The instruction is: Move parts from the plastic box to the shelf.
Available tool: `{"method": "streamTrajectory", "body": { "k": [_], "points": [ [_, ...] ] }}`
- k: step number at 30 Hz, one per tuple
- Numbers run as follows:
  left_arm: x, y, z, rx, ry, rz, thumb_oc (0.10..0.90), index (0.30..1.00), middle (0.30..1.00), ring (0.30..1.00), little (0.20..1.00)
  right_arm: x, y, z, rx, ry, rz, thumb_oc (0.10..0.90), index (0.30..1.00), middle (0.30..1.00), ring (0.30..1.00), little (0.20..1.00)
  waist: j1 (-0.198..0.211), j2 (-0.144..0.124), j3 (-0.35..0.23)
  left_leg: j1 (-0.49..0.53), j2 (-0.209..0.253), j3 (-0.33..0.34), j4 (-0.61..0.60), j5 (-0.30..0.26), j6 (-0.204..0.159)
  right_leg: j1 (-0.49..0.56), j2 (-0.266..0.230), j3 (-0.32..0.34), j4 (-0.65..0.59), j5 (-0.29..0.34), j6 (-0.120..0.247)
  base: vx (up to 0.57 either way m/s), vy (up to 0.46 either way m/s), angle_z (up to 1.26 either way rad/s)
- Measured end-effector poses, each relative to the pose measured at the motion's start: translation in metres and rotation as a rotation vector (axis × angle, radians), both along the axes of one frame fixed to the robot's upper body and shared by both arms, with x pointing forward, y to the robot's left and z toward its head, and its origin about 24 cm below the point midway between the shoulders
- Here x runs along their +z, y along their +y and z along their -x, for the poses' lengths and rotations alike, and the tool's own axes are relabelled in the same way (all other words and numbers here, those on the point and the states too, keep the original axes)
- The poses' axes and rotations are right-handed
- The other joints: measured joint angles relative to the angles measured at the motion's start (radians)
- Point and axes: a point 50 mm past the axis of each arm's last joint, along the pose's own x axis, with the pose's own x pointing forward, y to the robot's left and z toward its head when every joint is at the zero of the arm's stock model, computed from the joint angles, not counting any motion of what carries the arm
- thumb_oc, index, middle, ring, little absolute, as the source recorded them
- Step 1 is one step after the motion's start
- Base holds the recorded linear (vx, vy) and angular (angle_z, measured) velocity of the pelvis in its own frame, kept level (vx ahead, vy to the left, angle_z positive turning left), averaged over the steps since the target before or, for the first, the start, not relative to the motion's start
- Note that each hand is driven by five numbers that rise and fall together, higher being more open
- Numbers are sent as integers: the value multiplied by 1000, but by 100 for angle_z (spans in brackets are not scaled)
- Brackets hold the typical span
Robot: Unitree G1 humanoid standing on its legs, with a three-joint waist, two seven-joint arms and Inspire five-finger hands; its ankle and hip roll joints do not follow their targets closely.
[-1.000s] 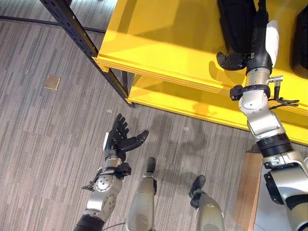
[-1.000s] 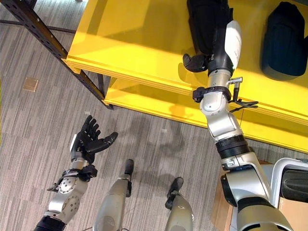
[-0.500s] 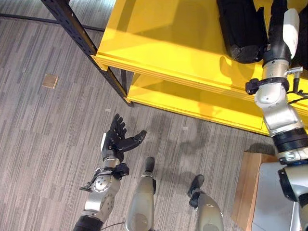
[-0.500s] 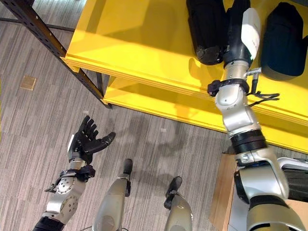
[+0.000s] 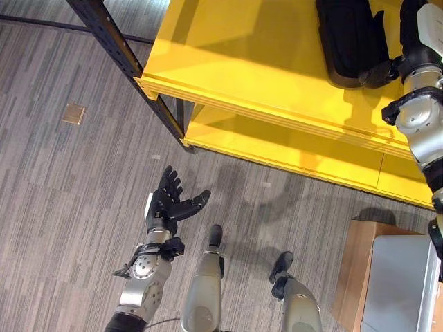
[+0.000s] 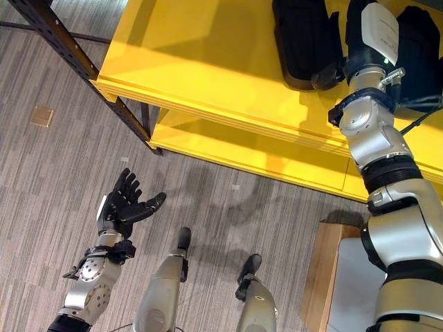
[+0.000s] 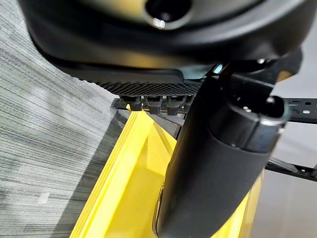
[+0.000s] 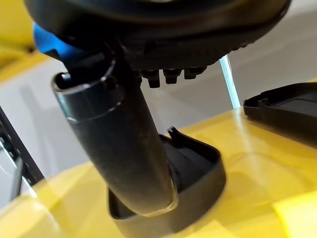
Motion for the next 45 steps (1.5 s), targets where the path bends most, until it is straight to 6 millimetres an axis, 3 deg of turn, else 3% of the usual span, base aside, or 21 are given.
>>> {"method": "streamTrajectory", "body": {
  "k": [13, 25, 30, 45],
  "points": [
    [1, 1, 0, 0, -7, -3, 900, 1000, 1000, 1000, 1000, 12, 4, -3, -65, 77, 297, 900, 1000, 1000, 1000, 1000, 5, -2, 0, -2, 0, -5, -3, 0, -1, 0, 1, -6, 1, -3, 0, 20, -15, 0],
    [2, 5, 2, 4, -22, -9, 900, 1000, 1000, 1000, 1000, 30, 3, 1, -68, 58, 347, 900, 1000, 1000, 1000, 1000, 20, -2, 0, -21, -2, -17, -4, 1, -2, -5, 2, -22, -9, -3, 1, 10, -6, 2],
    [2, 6, 2, 2, -25, -9, 900, 1000, 1000, 1000, 1000, 28, -1, 2, -82, 101, 409, 900, 1000, 1000, 1000, 1000, 29, -2, 0, -21, -3, -18, -9, 1, -3, -5, 3, -25, -13, -3, 1, 6, -6, 0],
    [0, 13, 9, 10, -13, -28, 900, 1000, 1000, 1000, 1000, 29, -35, 7, -177, 174, 284, 900, 1000, 1000, 1000, 1000, 46, -3, -1, -38, -3, -18, -18, 5, -3, -23, 4, -27, -18, -2, 2, 1, -2, 0]
  ]
}}
